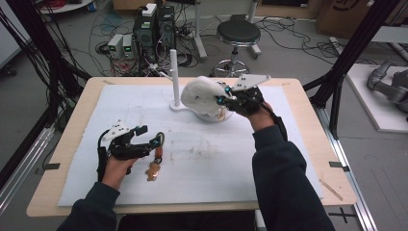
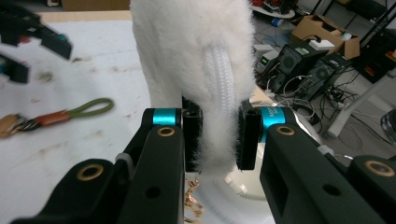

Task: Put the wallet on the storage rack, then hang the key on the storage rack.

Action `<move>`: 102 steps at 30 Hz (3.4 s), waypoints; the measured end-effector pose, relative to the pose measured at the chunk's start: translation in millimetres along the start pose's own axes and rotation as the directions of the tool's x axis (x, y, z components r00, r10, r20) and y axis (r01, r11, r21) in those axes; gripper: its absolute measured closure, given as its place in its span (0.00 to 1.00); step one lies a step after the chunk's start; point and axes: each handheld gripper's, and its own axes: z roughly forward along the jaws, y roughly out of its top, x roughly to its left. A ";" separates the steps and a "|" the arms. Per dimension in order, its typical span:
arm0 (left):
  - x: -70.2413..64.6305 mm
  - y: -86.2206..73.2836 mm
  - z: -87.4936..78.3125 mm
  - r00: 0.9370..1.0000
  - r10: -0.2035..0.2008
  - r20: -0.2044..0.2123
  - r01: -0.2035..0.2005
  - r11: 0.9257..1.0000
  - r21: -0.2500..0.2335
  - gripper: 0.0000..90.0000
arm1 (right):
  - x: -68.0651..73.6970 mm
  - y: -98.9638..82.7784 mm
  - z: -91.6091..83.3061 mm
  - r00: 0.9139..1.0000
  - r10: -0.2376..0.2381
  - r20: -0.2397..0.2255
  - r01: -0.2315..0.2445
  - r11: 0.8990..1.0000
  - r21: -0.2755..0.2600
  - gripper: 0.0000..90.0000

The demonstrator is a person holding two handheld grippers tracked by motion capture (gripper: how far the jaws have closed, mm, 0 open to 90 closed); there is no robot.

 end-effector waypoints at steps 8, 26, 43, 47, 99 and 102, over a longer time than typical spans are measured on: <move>1.0 -1.4 0.6 1.000 -0.005 0.001 0.005 1.000 0.011 0.25 | -34.8 13.5 28.0 0.994 -0.087 0.064 0.083 0.994 0.070 0.86; 3.7 -2.8 0.8 1.000 -0.020 -0.009 0.020 1.000 0.016 0.25 | -52.3 -9.5 50.2 0.940 -0.302 0.159 0.245 0.921 0.304 0.86; 3.9 -3.3 1.1 1.000 -0.026 -0.005 0.026 0.999 0.020 0.25 | -41.3 -28.4 87.6 0.922 -0.375 0.091 0.293 0.835 0.466 0.86; 4.3 -3.3 0.9 1.000 -0.029 -0.007 0.029 0.999 0.015 0.25 | -42.9 -25.0 83.7 0.962 -0.254 0.105 0.186 0.884 0.428 0.57; 7.5 1.3 -7.2 0.996 -0.045 -0.079 0.048 0.998 0.032 0.20 | 36.8 -157.3 -71.7 0.892 0.360 0.275 -0.382 0.924 0.028 0.29; 7.7 0.3 -6.2 0.995 -0.046 -0.093 0.051 0.997 0.049 0.20 | 36.8 -157.8 -71.3 0.892 0.361 0.273 -0.382 0.924 0.024 0.29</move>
